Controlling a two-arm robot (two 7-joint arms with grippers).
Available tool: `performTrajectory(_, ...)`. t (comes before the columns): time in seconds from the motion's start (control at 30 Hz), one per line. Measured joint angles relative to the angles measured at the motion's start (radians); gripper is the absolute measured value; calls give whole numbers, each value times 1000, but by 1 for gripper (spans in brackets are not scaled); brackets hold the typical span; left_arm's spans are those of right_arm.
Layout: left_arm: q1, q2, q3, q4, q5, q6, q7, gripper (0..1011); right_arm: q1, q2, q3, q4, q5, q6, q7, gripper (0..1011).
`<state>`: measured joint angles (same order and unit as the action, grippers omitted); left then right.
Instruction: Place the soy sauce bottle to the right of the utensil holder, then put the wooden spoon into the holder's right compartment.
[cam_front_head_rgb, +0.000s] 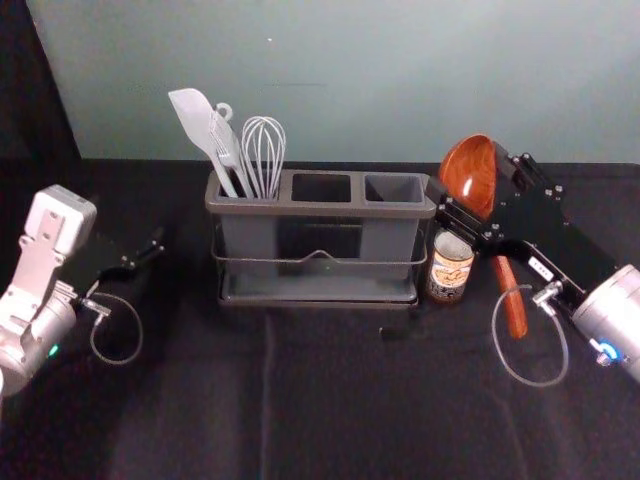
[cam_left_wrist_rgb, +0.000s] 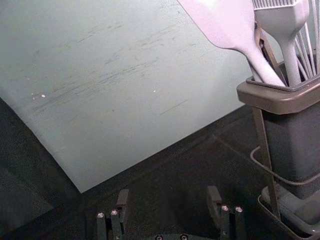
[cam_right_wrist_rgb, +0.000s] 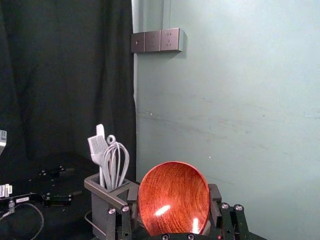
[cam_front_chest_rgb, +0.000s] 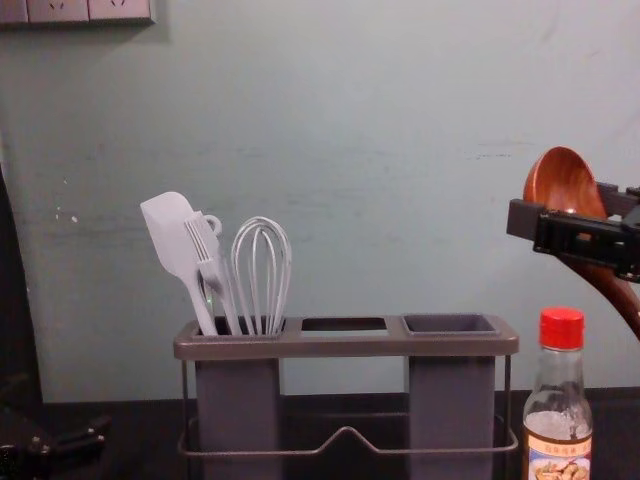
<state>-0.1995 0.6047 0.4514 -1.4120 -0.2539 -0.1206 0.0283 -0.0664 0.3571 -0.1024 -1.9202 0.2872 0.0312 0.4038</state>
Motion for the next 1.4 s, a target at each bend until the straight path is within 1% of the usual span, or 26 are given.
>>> performTrajectory(0.13, 0, 0, 0, 0, 0, 0, 0, 1000, 0, -1, 0, 0, -1, -3, 0, 838)
performTrajectory(0.27, 0, 0, 0, 0, 0, 0, 0, 1000, 31, -2, -11, 14, 11, -6, -1, 838)
performTrajectory(0.3, 0, 0, 0, 0, 0, 0, 0, 1000, 60, -4, -19, 24, 15, -6, 0, 838)
performTrajectory(0.37, 0, 0, 0, 0, 0, 0, 0, 1000, 93, -5, -29, 37, 18, -6, 1, 838)
performTrajectory(0.4, 0, 0, 0, 0, 0, 0, 0, 1000, 131, -8, -43, 54, 20, -6, 5, 838)
performTrajectory(0.43, 0, 0, 0, 0, 0, 0, 0, 1000, 152, -10, -50, 64, 20, -6, 8, 838)
performTrajectory(0.47, 0, 0, 0, 0, 0, 0, 0, 1000, 198, -17, -64, 92, 22, -11, 15, 838)
performTrajectory(0.57, 0, 0, 0, 0, 0, 0, 0, 1000, 264, -34, -85, 144, 35, -30, 31, 838)
performTrajectory(0.6, 0, 0, 0, 0, 0, 0, 0, 1000, 308, -49, -97, 186, 47, -44, 41, 838)
performTrajectory(0.67, 0, 0, 0, 0, 0, 0, 0, 1000, 348, -65, -109, 228, 60, -63, 52, 838)
performTrajectory(0.7, 0, 0, 0, 0, 0, 0, 0, 1000, 379, -78, -119, 265, 70, -78, 59, 838)
performTrajectory(0.77, 0, 0, 0, 0, 0, 0, 0, 1000, 411, -94, -129, 303, 78, -95, 65, 838)
performTrajectory(0.8, 0, 0, 0, 0, 0, 0, 0, 1000, 436, -107, -138, 339, 85, -116, 69, 838)
performTrajectory(0.83, 0, 0, 0, 0, 0, 0, 0, 1000, 449, -114, -143, 358, 86, -127, 69, 838)
performTrajectory(0.87, 0, 0, 0, 0, 0, 0, 0, 1000, 468, -126, -150, 389, 87, -152, 69, 838)
performTrajectory(0.9, 0, 0, 0, 0, 0, 0, 0, 1000, 478, -133, -153, 407, 89, -166, 69, 838)
performTrajectory(0.93, 0, 0, 0, 0, 0, 0, 0, 1000, 478, -133, -153, 407, 89, -166, 69, 838)
performTrajectory(0.97, 0, 0, 0, 0, 0, 0, 0, 1000, 494, -146, -159, 439, 93, -193, 70, 838)
performTrajectory(1.03, 0, 0, 0, 0, 0, 0, 0, 1000, 513, -163, -165, 482, 101, -229, 70, 838)
performTrajectory(1.13, 0, 0, 0, 0, 0, 0, 0, 1000, 528, -182, -170, 532, 116, -269, 69, 838)
performTrajectory(1.2, 0, 0, 0, 0, 0, 0, 0, 1000, 534, -191, -173, 556, 123, -291, 69, 838)
performTrajectory(1.23, 0, 0, 0, 0, 0, 0, 0, 1000, 539, -200, -175, 580, 129, -317, 69, 838)
performTrajectory(1.3, 0, 0, 0, 0, 0, 0, 0, 1000, 541, -208, -176, 602, 136, -342, 70, 837)
performTrajectory(1.33, 0, 0, 0, 0, 0, 0, 0, 1000, 542, -217, -177, 625, 142, -367, 74, 838)
performTrajectory(1.4, 0, 0, 0, 0, 0, 0, 0, 1000, 542, -224, -177, 644, 148, -388, 78, 838)
